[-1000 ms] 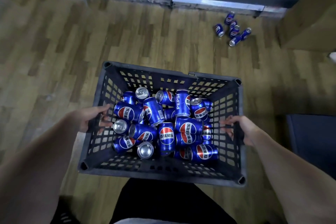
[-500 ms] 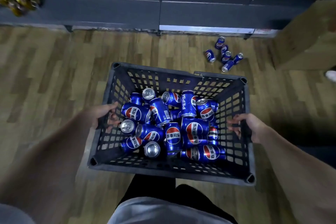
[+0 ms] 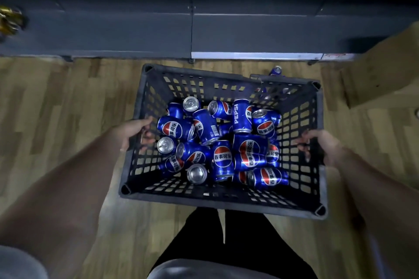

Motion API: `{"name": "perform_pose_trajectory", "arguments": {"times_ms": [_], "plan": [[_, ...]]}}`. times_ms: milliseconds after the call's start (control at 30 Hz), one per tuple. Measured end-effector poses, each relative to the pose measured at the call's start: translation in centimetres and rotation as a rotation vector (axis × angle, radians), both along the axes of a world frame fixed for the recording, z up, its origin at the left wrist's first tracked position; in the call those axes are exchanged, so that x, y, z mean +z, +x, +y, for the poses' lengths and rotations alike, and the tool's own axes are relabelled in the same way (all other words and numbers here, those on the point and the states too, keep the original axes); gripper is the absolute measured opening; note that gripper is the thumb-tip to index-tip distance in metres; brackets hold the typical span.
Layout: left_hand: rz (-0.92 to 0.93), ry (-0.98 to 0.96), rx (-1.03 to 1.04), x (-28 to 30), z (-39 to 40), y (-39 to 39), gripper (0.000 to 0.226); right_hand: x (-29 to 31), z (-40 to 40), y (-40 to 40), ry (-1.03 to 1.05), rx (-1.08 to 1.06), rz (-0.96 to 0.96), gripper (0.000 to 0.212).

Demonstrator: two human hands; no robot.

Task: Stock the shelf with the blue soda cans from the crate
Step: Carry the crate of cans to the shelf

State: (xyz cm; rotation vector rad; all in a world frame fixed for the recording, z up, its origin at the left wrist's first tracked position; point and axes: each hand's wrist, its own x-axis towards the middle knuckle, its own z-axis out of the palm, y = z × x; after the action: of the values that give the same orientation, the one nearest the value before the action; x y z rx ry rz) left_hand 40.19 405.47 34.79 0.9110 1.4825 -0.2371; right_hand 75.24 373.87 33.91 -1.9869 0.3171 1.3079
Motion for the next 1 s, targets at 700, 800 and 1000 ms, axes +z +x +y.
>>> {"name": "perform_pose_trajectory", "arguments": {"times_ms": [700,800,1000], "plan": [[-0.006,-0.09,0.164,-12.0,19.9,19.6,0.044,-9.9,24.6,23.2,-0.045,0.021,0.051,0.02],[0.0,-0.115,0.175,-14.6,22.3,20.3,0.045,-12.1,27.1,24.5,-0.073,0.023,0.059,0.017],[-0.003,-0.156,0.167,-20.6,27.0,22.2,0.044,-17.6,31.3,26.3,-0.092,0.01,0.065,0.016]]}}
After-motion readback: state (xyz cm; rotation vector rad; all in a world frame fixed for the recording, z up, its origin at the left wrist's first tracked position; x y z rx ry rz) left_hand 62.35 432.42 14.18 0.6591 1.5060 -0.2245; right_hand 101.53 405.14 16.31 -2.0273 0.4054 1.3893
